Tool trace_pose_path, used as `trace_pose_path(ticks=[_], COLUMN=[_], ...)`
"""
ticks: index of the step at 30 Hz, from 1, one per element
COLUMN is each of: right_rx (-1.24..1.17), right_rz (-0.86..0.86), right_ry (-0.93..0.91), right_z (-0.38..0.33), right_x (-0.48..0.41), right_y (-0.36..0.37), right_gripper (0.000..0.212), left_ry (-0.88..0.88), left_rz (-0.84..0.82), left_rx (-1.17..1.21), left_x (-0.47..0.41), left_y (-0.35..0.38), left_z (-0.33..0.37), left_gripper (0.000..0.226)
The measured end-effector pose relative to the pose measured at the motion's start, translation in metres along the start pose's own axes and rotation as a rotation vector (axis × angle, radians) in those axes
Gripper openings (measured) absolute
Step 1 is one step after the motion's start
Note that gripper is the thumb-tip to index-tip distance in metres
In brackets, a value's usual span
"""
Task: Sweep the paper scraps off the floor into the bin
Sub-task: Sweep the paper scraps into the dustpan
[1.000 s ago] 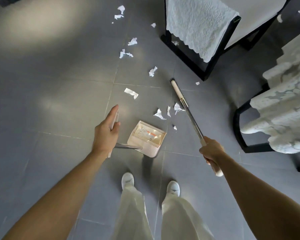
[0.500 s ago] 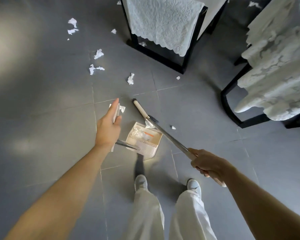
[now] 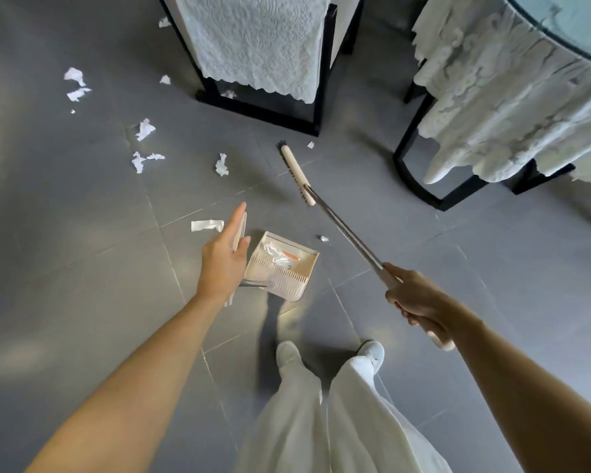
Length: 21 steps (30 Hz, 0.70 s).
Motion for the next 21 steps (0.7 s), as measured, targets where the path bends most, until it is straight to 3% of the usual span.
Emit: trace_pose_path(ticks=[6,11,16,21], right_rx=[-0.025,-0.018,-0.044,-0.1], right_rz=[0.08,-0.02,-0.132,-0.128], right_ry=[0.064,0.12,0.119,0.053], right_z=[0.029,0.048,0.051,0.026], right_x=[0.0,0.01,0.035,0.04], right_y=[0.009,0.05,0.061,0.025], right_gripper=[0.057,0.042,0.055,0.06], left_ry=[0.137,0.117,0.127,0.093], left_rz=[-0.112,-0.158,-0.19,-0.095], left_rx=[-0.086,-0.091,-0.088,-0.048], left_x=[-0.006,-0.022,-0.034,-0.041], left_y=[0.034,0.047,0.054,0.034], left_z=[0.029,0.032,0.035,0.03], left_gripper=[0.059,0.059,0.058,0.056])
Point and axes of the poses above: each hand's wrist, its own x-axis away from the middle knuckle, its own y-axis out of the palm, z = x × y, the point moved 9 cm from there along -x, towards the middle knuckle, and after that the axes turned 8 degrees about y, right-handed, at the moved point
